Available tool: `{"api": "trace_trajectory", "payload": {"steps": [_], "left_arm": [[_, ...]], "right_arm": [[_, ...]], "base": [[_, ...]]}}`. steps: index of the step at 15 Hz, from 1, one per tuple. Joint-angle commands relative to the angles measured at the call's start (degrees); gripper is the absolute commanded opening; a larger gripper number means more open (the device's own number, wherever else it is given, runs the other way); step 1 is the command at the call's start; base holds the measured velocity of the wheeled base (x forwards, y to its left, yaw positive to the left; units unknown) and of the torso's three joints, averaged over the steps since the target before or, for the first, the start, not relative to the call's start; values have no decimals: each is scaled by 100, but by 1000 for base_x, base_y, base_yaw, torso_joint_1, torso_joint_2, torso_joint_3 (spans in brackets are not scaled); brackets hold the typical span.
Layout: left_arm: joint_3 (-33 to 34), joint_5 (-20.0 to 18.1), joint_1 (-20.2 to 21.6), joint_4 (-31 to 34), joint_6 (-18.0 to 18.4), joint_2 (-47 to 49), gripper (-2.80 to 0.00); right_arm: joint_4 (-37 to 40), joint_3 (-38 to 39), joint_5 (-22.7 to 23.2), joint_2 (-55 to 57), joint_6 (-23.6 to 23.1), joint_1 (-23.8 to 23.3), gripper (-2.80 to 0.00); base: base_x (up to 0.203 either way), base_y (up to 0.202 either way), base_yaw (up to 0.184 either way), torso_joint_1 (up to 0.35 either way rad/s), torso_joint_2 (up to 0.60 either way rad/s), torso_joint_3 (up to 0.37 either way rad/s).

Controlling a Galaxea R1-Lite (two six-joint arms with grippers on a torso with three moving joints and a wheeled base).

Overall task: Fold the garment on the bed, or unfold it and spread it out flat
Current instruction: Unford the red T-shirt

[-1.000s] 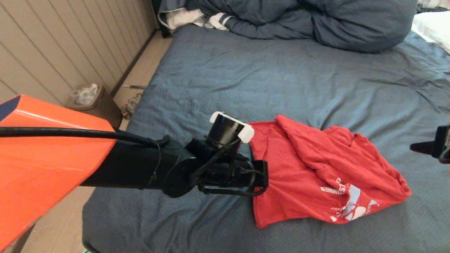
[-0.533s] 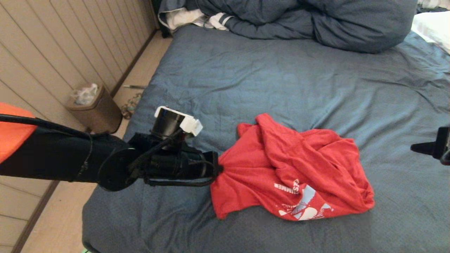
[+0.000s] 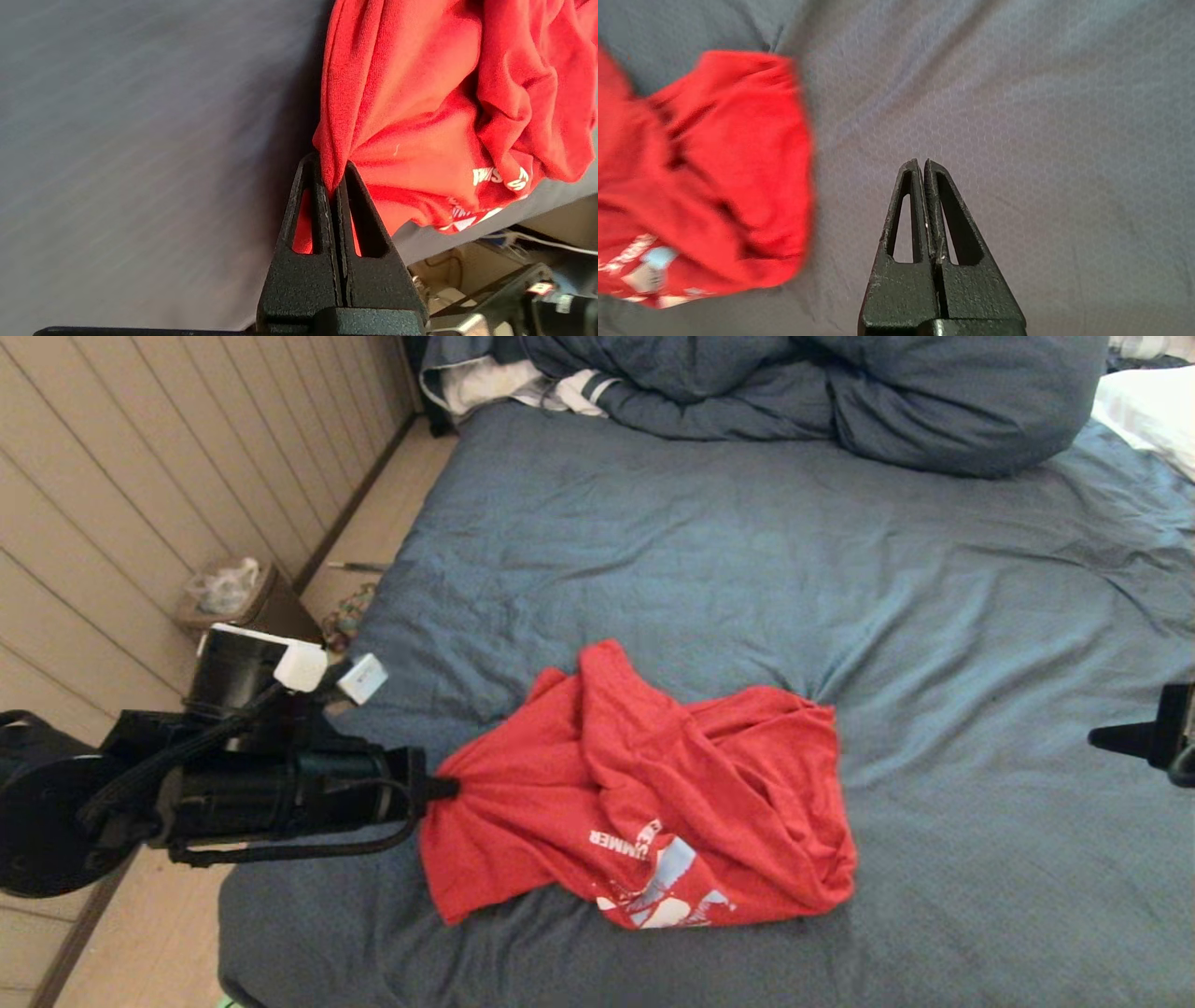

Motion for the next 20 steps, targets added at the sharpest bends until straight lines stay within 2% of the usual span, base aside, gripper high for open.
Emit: {"api": "trace_trajectory", "payload": {"steps": [1, 4, 7, 8, 12, 15, 17, 20], "left_arm": [[383, 0, 245, -5, 40, -478, -280], [722, 28, 265, -54, 70, -521, -280], [754, 81, 265, -54, 168, -504, -280], [754, 81, 261, -54, 176, -500, 0], [692, 81, 320, -76, 273, -741, 0], [325, 158, 944, -304, 285, -903, 0], [-215, 204, 1355, -367, 238, -878, 0], [-902, 153, 1412, 471, 220, -915, 0]], "right_arm": [[2, 38, 6, 56, 7, 16, -280], [1, 70, 15, 79, -2, 43, -280], [1, 168, 6, 79, -11, 51, -280], [1, 186, 6, 79, -11, 51, -280], [-8, 192, 28, 79, -9, 117, -280], [9, 130, 307, 88, 31, 301, -280], [10, -28, 328, 208, 143, 495, -280], [21, -362, 339, 445, 394, 1115, -280]], "base": [[0, 0, 0, 0, 0, 0], [0, 0, 0, 0, 0, 0], [0, 0, 0, 0, 0, 0], [0, 0, 0, 0, 0, 0], [0, 0, 0, 0, 0, 0], [0, 0, 0, 0, 0, 0], [0, 0, 0, 0, 0, 0], [0, 0, 0, 0, 0, 0]]}}
